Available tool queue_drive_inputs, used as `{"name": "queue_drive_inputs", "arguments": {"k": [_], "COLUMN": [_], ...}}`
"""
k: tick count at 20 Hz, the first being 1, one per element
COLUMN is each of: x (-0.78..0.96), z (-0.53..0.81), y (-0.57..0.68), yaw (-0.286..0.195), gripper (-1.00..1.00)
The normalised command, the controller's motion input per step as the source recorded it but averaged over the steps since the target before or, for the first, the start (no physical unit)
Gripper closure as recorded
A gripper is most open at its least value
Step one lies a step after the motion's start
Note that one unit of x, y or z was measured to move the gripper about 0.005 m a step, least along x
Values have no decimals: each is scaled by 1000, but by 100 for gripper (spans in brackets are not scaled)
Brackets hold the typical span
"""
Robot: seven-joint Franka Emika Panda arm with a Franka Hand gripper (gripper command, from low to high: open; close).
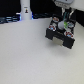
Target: Open the kcup holder, insert the kcup into the holder, and close the kcup holder
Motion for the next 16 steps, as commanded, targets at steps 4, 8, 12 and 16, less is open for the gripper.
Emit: {"name": "queue_drive_inputs", "arguments": {"k": [4,8,12,16], "x": [-19,-111,-355,-468], "z": [51,124,51,7], "y": [88,5,-23,-64], "yaw": [68,23,1,0], "gripper": [-100,-100,-100,-100]}}
